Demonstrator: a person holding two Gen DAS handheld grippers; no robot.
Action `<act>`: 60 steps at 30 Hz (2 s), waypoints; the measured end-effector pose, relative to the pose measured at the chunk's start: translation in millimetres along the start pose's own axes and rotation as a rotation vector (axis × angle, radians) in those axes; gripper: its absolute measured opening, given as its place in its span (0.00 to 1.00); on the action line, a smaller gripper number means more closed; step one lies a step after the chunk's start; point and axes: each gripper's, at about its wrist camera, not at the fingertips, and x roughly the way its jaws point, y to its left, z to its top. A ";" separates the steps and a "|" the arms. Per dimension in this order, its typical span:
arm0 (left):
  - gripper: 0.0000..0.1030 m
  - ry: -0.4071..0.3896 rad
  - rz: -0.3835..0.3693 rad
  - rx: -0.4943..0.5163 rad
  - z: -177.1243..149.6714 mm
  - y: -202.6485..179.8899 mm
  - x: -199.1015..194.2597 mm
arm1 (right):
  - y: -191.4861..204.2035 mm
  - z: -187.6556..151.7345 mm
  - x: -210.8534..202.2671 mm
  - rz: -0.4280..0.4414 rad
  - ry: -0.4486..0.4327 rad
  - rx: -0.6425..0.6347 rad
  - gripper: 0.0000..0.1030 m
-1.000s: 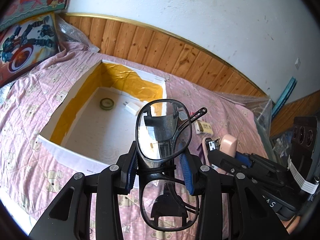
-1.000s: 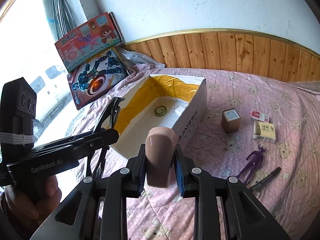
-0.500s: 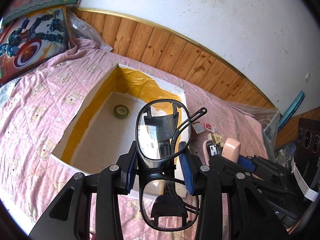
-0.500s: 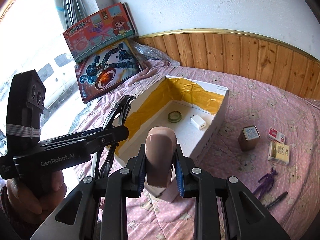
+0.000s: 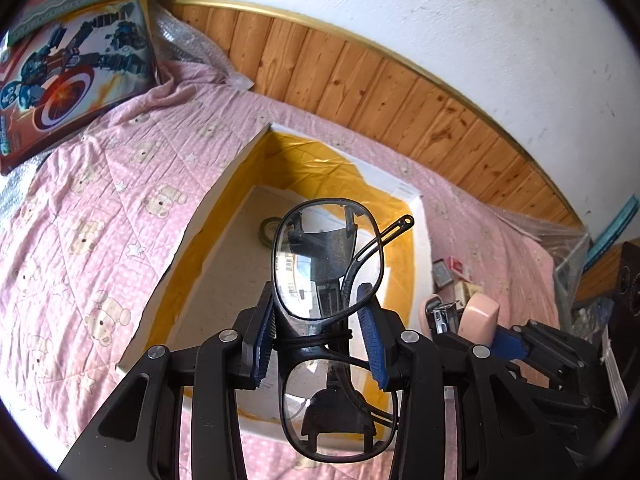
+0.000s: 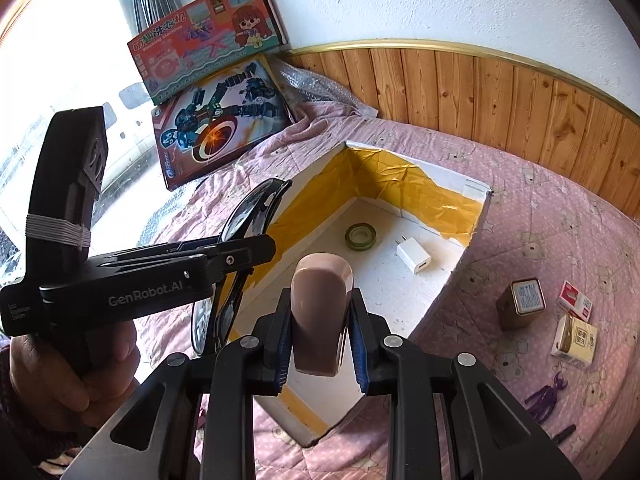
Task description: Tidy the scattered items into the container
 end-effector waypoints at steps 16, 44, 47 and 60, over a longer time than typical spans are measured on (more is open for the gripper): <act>0.40 0.187 0.077 -0.042 19.5 17.2 64.8 | -22.6 32.9 64.7 0.037 0.165 0.035 0.26; 0.37 0.469 0.193 0.017 18.3 33.7 132.8 | -36.6 67.5 188.8 -0.074 0.522 -0.026 0.26; 0.37 0.473 0.199 0.012 17.5 34.2 132.5 | -36.8 67.4 196.5 -0.080 0.543 -0.021 0.26; 0.43 0.482 0.214 0.020 6.2 29.8 125.2 | -40.8 56.2 197.8 -0.114 0.549 0.051 0.29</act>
